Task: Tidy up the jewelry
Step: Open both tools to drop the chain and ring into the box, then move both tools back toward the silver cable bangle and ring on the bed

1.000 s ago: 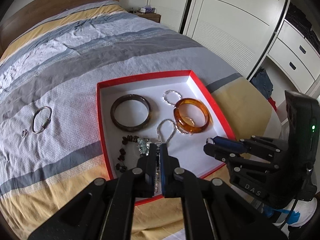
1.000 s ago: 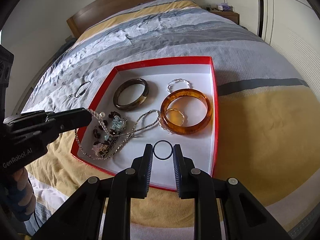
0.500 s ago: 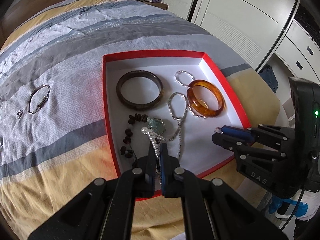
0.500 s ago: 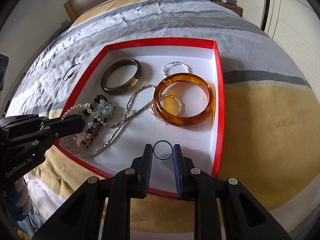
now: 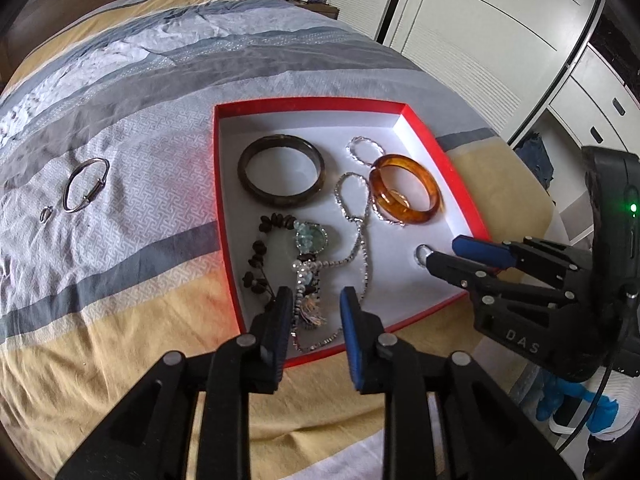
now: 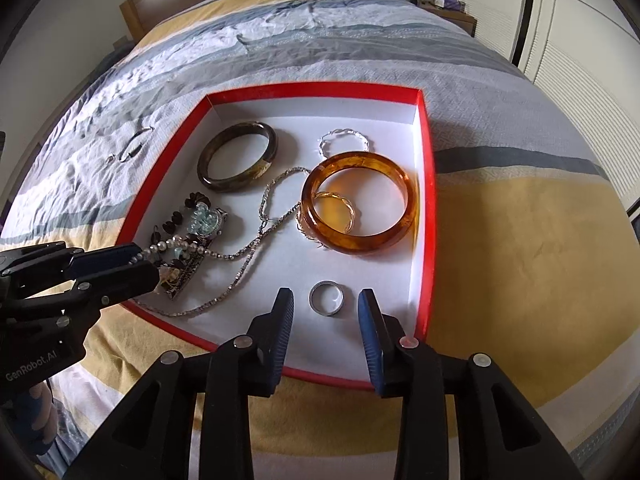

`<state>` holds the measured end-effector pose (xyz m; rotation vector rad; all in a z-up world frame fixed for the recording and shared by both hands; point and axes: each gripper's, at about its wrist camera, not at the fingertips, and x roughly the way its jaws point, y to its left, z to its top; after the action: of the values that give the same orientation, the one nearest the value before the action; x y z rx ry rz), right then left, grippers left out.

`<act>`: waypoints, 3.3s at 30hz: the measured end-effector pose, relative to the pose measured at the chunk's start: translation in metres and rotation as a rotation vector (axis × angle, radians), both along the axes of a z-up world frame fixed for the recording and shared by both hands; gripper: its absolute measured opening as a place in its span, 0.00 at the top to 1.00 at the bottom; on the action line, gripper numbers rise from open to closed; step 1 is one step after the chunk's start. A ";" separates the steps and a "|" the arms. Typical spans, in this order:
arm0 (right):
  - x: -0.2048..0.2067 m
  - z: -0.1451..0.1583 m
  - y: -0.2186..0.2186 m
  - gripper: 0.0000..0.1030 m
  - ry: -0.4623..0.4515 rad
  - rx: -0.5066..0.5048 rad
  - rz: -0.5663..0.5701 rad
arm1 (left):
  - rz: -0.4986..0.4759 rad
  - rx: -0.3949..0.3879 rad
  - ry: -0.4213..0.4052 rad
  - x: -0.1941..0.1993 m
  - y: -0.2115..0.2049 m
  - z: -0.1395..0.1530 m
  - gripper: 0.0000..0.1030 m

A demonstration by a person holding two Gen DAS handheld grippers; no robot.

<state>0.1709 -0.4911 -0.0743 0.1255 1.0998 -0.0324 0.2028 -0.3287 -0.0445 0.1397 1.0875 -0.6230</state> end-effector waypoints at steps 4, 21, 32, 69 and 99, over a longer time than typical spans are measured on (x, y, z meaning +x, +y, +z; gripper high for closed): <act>-0.014 0.021 0.000 0.65 -0.043 0.008 -0.020 | 0.001 -0.012 -0.027 -0.012 0.003 0.017 0.77; -0.096 0.103 0.039 0.57 -0.194 0.057 -0.041 | 0.144 -0.040 -0.241 -0.089 0.074 0.091 0.77; -0.144 0.151 0.094 0.53 -0.291 0.057 0.025 | 0.228 -0.071 -0.340 -0.149 0.128 0.131 0.77; -0.215 0.203 0.168 0.48 -0.467 0.054 0.057 | 0.443 -0.040 -0.407 -0.217 0.240 0.152 0.70; -0.047 0.118 0.204 0.48 -0.278 0.055 0.210 | 0.482 0.028 -0.265 -0.063 0.279 0.061 0.69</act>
<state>0.1236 -0.2873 0.0441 0.0606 0.8315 0.1983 0.1396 -0.0498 0.0166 -0.0180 0.8311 -0.1496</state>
